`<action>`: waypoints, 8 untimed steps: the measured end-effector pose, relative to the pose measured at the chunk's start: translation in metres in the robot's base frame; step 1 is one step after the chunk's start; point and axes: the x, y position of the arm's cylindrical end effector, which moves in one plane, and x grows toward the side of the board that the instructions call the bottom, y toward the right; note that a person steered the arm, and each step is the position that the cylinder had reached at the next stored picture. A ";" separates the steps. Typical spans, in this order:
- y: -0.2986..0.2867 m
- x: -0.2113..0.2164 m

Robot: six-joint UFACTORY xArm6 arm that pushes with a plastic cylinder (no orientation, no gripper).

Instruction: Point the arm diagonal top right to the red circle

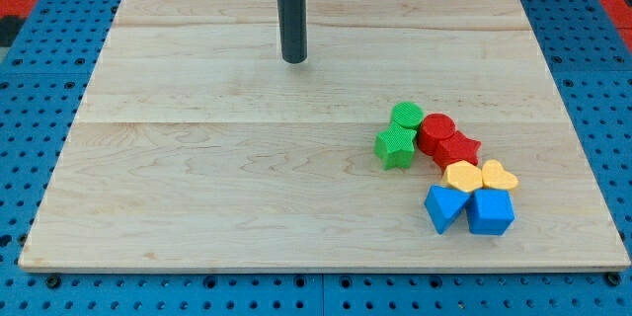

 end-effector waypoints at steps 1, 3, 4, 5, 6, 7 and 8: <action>0.000 -0.001; -0.003 -0.007; -0.003 -0.007; -0.003 -0.008; -0.002 -0.008; 0.010 -0.008; 0.014 -0.008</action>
